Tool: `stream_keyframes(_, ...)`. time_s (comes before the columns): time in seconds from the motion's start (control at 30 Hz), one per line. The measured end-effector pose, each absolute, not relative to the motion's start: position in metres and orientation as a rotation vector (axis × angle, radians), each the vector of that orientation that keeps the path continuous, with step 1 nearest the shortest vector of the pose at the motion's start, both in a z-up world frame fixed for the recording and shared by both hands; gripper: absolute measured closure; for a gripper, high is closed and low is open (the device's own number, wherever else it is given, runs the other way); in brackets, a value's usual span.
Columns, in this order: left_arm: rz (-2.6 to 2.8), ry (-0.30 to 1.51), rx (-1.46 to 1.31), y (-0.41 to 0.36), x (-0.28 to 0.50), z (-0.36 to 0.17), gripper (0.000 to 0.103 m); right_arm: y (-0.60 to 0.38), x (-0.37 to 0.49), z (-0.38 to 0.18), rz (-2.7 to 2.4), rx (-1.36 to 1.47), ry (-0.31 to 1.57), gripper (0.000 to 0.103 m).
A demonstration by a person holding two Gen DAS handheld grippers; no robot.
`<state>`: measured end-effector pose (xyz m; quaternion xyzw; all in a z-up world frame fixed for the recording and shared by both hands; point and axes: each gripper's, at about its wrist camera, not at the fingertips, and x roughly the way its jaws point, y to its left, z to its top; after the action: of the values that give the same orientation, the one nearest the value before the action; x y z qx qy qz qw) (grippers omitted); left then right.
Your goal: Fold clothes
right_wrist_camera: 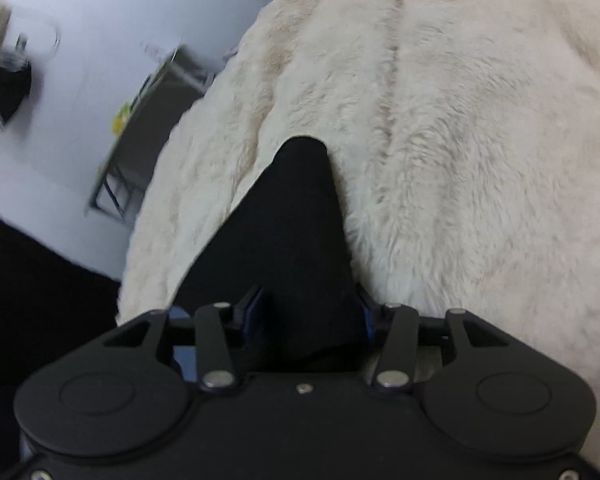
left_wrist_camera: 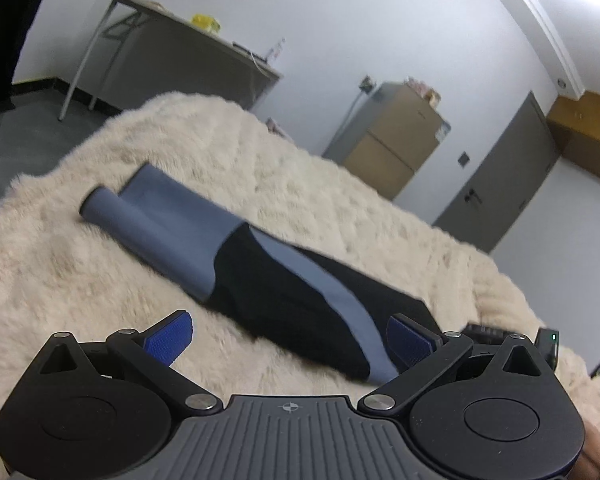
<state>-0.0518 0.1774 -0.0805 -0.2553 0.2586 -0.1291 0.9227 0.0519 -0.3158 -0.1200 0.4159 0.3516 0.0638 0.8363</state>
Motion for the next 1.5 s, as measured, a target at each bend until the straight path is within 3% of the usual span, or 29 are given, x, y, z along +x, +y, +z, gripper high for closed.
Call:
stream_keyframes(0.07, -0.269, 0.537, -0.507, 0.175, -0.051, -0.080, 0.000, -0.316, 0.050, -0.118, 0.149, 0.862, 0.732, 0.094)
stream_keyframes(0.27, -0.270, 0.484, -0.513, 0.181, -0.055, -0.070, 0.000, -0.314, 0.040, -0.070, 0.212, 0.813, 0.619, 0.095)
stream_keyframes(0.53, -0.251, 0.416, -0.636, 0.213, -0.060, -0.061, 0.000, -0.360, 0.035, 0.087, 0.231, 0.923, 0.323, 0.095)
stream_keyframes(0.7, -0.274, 0.375, -0.694, 0.225, -0.058, -0.054, 0.000, -0.354, 0.001, 0.220, 0.117, 0.665, 0.085, 0.095)
stream_keyframes(0.83, -0.291, 0.358, -0.689, 0.227, -0.061, -0.045, 0.000, -0.289, -0.008, 0.274, 0.117, 0.381, 0.044, 0.094)
stream_keyframes(0.97, -0.272, 0.315, -0.670, 0.235, -0.072, -0.034, 0.000, -0.195, 0.003, 0.246, 0.130, 0.137, 0.101, 0.089)
stream_keyframes(1.03, -0.218, 0.286, -0.674, 0.244, -0.080, -0.028, 0.000, -0.134, 0.007, 0.199, 0.148, -0.016, 0.162, 0.084)
stream_keyframes(1.1, -0.159, 0.268, -0.664, 0.251, -0.089, -0.024, 0.000, -0.086, 0.003, 0.158, 0.171, -0.138, 0.189, 0.074)
stream_keyframes(1.17, -0.096, 0.249, -0.639, 0.259, -0.101, -0.022, 0.000, -0.026, -0.007, 0.096, 0.252, -0.274, 0.255, 0.049)
stream_keyframes(1.2, -0.074, 0.246, -0.628, 0.262, -0.104, -0.022, 0.000, 0.003, -0.013, 0.064, 0.309, -0.327, 0.296, 0.046)
stream_keyframes(1.27, -0.058, 0.263, -0.623, 0.269, -0.107, -0.023, 0.000, 0.047, -0.037, -0.001, 0.490, -0.376, 0.424, 0.050)
stream_keyframes(1.33, -0.064, 0.264, -0.621, 0.272, -0.110, -0.023, 0.000, 0.047, -0.045, -0.012, 0.543, -0.326, 0.457, 0.049)
stream_keyframes(1.4, -0.072, 0.273, -0.621, 0.271, -0.108, -0.024, 0.000, 0.018, -0.048, -0.008, 0.536, -0.243, 0.450, 0.041)
stream_keyframes(1.5, -0.077, 0.292, -0.610, 0.263, -0.101, -0.025, 0.000, -0.068, -0.022, 0.010, 0.399, -0.084, 0.476, 0.035)
